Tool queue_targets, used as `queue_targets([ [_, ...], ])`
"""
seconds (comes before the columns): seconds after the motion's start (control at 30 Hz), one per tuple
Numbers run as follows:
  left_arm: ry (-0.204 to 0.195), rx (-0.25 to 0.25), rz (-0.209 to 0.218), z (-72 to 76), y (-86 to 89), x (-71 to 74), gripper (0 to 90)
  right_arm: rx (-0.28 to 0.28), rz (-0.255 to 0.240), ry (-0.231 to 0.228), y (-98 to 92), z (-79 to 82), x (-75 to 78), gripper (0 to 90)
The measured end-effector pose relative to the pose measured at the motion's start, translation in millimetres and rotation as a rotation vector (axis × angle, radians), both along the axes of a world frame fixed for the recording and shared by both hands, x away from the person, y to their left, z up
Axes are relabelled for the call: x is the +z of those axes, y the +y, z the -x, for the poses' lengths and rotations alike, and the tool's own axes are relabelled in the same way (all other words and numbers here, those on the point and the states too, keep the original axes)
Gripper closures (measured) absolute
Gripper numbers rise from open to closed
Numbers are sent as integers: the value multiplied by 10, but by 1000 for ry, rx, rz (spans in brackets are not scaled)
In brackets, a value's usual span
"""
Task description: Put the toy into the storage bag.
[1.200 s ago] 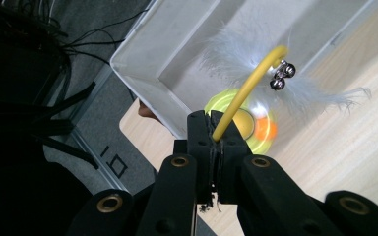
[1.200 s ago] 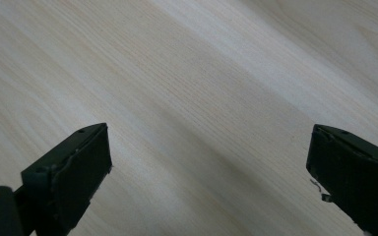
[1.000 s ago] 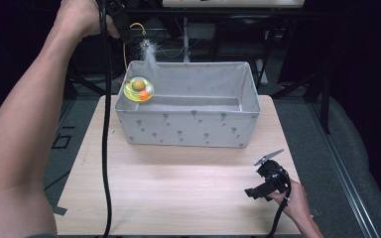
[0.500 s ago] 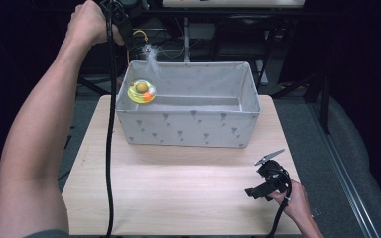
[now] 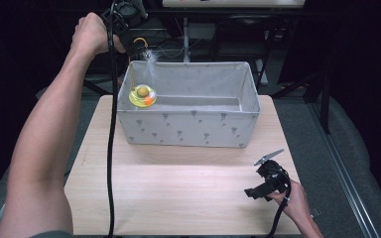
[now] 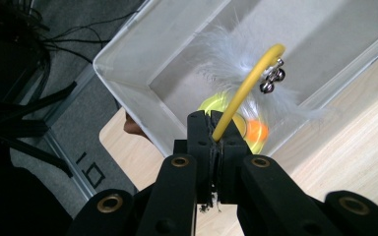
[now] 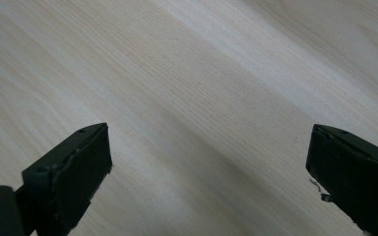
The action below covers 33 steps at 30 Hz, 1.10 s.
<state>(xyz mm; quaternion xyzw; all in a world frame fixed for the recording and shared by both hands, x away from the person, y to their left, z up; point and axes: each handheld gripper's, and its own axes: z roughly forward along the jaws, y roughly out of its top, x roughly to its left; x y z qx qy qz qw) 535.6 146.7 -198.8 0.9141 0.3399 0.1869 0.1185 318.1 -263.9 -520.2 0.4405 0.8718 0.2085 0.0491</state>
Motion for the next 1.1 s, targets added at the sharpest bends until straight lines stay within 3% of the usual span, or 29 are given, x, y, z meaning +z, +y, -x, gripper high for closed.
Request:
queue_targets([
  [0.03, 6, -1, -2, -6, -2, -18, 883, 5, 25, 0, -7, -4, 15, 31],
  [0.07, 6, -1, -2, -6, -2, -18, 884, 1, -1, -1, 0, 0, -1, 31],
  [0.17, 11, -3, 2, -30, -11, -78, 883, 1, -1, -2, 1, 2, -2, 32],
  [0.23, 16, -5, -2, -44, -12, -112, 883, 5, 32, -1, -7, -6, 18, 32],
  [0.27, 21, -3, 0, -51, -7, -132, 883, 6, -6, 8, 0, -4, -2, 32],
  [0.37, 31, -1, 2, -71, 0, -203, 883, -4, -16, 0, 3, 6, -6, 32],
  [0.73, 43, 0, 8, -91, 33, -392, 884, -6, -19, -3, 2, 16, 13, 33],
  [1.1, 84, 3, 9, -127, 76, -664, 884, -5, -25, -6, 5, 18, 13, 34],
])
